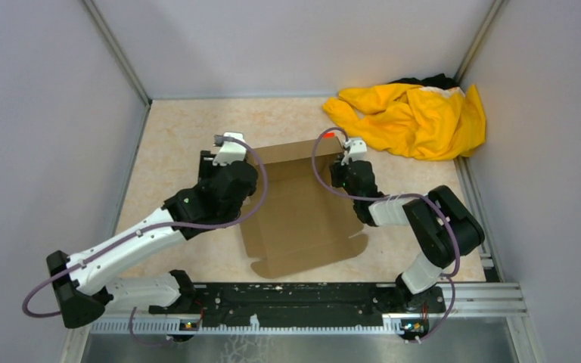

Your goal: Fold the paper box

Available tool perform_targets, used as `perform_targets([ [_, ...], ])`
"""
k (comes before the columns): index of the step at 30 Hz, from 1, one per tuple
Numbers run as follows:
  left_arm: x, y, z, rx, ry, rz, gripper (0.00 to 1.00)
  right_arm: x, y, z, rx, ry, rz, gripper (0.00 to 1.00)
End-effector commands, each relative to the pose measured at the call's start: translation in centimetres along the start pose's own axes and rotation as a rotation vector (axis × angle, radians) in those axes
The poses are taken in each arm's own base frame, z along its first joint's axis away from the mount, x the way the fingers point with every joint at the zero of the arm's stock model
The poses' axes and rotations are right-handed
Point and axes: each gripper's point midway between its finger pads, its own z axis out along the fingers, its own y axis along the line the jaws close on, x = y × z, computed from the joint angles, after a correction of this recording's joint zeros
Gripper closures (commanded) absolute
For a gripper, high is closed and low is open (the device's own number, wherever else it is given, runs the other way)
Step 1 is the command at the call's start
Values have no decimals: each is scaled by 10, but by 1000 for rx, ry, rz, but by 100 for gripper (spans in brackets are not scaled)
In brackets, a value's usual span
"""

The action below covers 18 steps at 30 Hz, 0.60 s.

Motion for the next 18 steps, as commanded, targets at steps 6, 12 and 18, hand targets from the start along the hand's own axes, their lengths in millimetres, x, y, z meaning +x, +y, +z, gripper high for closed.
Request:
perform_targets([
  [6, 29, 34, 15, -80, -18, -258, 37, 16, -6, -3, 31, 82, -62, 100],
  [12, 48, 47, 24, -128, -45, -335, 38, 23, -7, -3, 25, 100, -60, 100],
  [18, 63, 62, 24, -160, -87, -433, 38, 30, -8, -2, 13, 116, -56, 100],
])
